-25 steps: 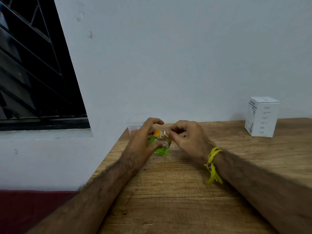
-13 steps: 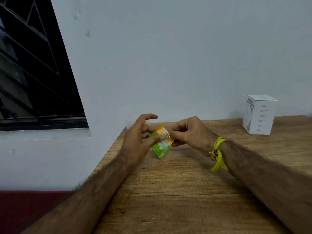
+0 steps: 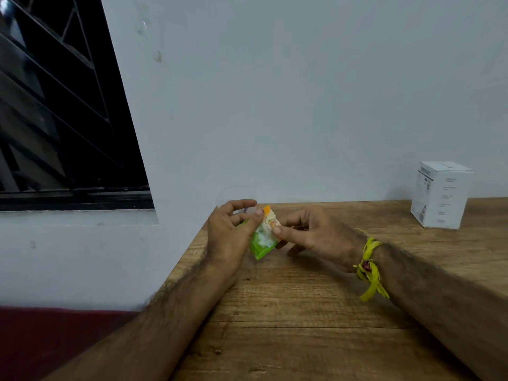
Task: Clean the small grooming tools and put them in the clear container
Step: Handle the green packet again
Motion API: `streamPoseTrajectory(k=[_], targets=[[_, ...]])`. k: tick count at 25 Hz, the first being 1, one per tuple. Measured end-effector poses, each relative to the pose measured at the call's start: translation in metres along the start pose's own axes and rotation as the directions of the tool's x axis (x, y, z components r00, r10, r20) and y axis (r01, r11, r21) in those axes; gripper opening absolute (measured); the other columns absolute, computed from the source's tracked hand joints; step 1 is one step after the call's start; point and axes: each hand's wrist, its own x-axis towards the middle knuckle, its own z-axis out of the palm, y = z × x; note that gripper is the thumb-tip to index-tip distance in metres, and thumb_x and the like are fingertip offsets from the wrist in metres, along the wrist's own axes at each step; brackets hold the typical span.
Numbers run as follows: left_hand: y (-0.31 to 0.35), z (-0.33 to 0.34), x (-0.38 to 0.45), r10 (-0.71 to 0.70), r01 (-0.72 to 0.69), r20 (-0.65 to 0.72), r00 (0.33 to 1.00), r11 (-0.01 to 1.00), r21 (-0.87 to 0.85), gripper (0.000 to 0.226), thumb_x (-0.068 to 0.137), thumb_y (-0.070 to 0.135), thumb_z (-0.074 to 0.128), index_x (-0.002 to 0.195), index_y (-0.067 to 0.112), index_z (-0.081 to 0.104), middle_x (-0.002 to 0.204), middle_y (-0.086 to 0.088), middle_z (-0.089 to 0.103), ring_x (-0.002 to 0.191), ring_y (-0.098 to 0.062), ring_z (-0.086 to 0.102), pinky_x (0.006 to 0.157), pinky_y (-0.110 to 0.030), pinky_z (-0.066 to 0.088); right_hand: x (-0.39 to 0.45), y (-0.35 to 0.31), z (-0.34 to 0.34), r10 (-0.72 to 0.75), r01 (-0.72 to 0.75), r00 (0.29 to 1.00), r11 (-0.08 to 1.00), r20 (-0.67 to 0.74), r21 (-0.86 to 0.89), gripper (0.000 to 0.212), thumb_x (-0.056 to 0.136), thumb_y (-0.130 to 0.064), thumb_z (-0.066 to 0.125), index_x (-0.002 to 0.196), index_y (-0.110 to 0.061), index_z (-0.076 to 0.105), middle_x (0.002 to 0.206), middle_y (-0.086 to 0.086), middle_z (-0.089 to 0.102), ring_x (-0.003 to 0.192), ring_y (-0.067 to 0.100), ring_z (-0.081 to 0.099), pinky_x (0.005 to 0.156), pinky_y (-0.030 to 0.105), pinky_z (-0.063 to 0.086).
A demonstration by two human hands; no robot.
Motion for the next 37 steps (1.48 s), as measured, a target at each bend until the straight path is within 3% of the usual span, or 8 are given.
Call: streamPoseTrajectory(k=[5, 11, 15, 19, 23, 28, 35, 37], targets=[[0.001, -0.002, 0.001, -0.078, 0.084, 0.099, 0.992, 0.994, -0.066, 0.011, 0.094, 0.011, 0.068, 0.104, 0.006, 0.068, 0.085, -0.009, 0.078, 0.075, -0.018, 0.075, 0.058, -0.029, 0.059, 0.005, 0.003, 0.002, -0.027, 0.03, 0.999, 0.997, -0.046, 0.069, 0.021, 0.098, -0.019, 0.06, 0.105, -0.007, 0.076, 0.098, 0.013, 0.077, 0.085, 0.021, 0.07, 0.078, 0.037, 0.059], [-0.002, -0.003, 0.002, -0.035, 0.031, 0.14, 0.99, 0.999, 0.035, 0.003, 0.095, 0.013, 0.067, 0.094, 0.012, 0.069, 0.084, -0.008, 0.079, 0.08, -0.018, 0.076, 0.066, -0.031, 0.062, 0.006, 0.003, 0.005, -0.049, 0.11, 0.923, 0.984, -0.381, 0.14, 0.016, 0.086, -0.01, 0.075, 0.102, -0.004, 0.077, 0.087, 0.01, 0.078, 0.084, 0.024, 0.075, 0.072, 0.032, 0.062], [-0.006, -0.007, 0.007, 0.057, -0.1, 0.189, 0.98, 0.968, 0.231, 0.011, 0.09, 0.013, 0.074, 0.086, 0.023, 0.073, 0.075, 0.002, 0.075, 0.076, -0.016, 0.072, 0.067, -0.03, 0.061, 0.004, 0.005, 0.011, -0.045, 0.109, 0.843, 0.99, -0.536, 0.089, 0.014, 0.083, -0.008, 0.079, 0.096, -0.003, 0.077, 0.082, 0.009, 0.077, 0.077, 0.019, 0.076, 0.065, 0.029, 0.06], [-0.005, -0.007, 0.009, 0.114, -0.221, 0.254, 0.96, 0.868, 0.444, 0.015, 0.087, 0.01, 0.077, 0.083, 0.023, 0.069, 0.07, 0.006, 0.067, 0.066, -0.01, 0.061, 0.069, -0.033, 0.058, -0.004, 0.001, 0.018, -0.117, 0.066, 0.754, 0.992, -0.647, -0.103, 0.012, 0.079, -0.011, 0.083, 0.088, -0.015, 0.077, 0.078, 0.003, 0.076, 0.074, 0.015, 0.073, 0.073, 0.035, 0.062], [0.008, -0.001, -0.004, 0.181, -0.344, 0.352, 0.918, 0.806, 0.481, 0.017, 0.09, 0.006, 0.072, 0.107, 0.006, 0.07, 0.083, 0.003, 0.068, 0.075, -0.006, 0.065, 0.07, -0.013, 0.051, -0.044, -0.016, 0.019, -0.111, 0.063, 0.704, 0.994, -0.702, -0.094, 0.013, 0.079, -0.013, 0.083, 0.09, -0.014, 0.077, 0.081, 0.005, 0.076, 0.079, 0.021, 0.075, 0.075, 0.046, 0.062], [0.046, 0.038, -0.066, 0.294, -0.571, 0.509, 0.809, 0.6, 0.561, 0.027, 0.093, 0.026, 0.069, 0.119, 0.019, 0.067, 0.107, 0.001, 0.074, 0.102, -0.017, 0.069, 0.095, -0.038, 0.055, -0.147, -0.053, 0.002, -0.218, 0.064, 0.556, 0.973, -0.802, -0.22, 0.019, 0.08, -0.018, 0.083, 0.097, -0.012, 0.077, 0.079, -0.003, 0.073, 0.081, 0.015, 0.073, 0.077, 0.039, 0.062], [0.063, 0.118, -0.232, 0.411, -0.817, 0.718, 0.562, 0.411, 0.404, 0.036, 0.101, 0.031, 0.046, 0.127, 0.015, 0.063, 0.126, -0.015, 0.066, 0.115, -0.039, 0.058, 0.094, -0.048, 0.045, -0.316, -0.06, -0.011, -0.324, 0.045, 0.239, 0.945, -0.915, -0.323, 0.006, 0.082, -0.01, 0.079, 0.084, -0.006, 0.075, 0.077, 0.005, 0.075, 0.07, 0.019, 0.072, 0.065, 0.04, 0.06], [0.044, 0.145, -0.283, 0.533, -0.9, 0.733, 0.423, 0.346, 0.267, 0.037, 0.101, 0.027, 0.046, 0.127, 0.008, 0.063, 0.128, -0.017, 0.064, 0.118, -0.04, 0.056, 0.099, -0.049, 0.043, -0.371, -0.036, -0.006, -0.307, -0.006, 0.118, 0.951, -0.944, -0.31, 0.004, 0.085, -0.008, 0.076, 0.087, -0.005, 0.074, 0.079, 0.007, 0.074, 0.071, 0.017, 0.07, 0.064, 0.035, 0.058]])
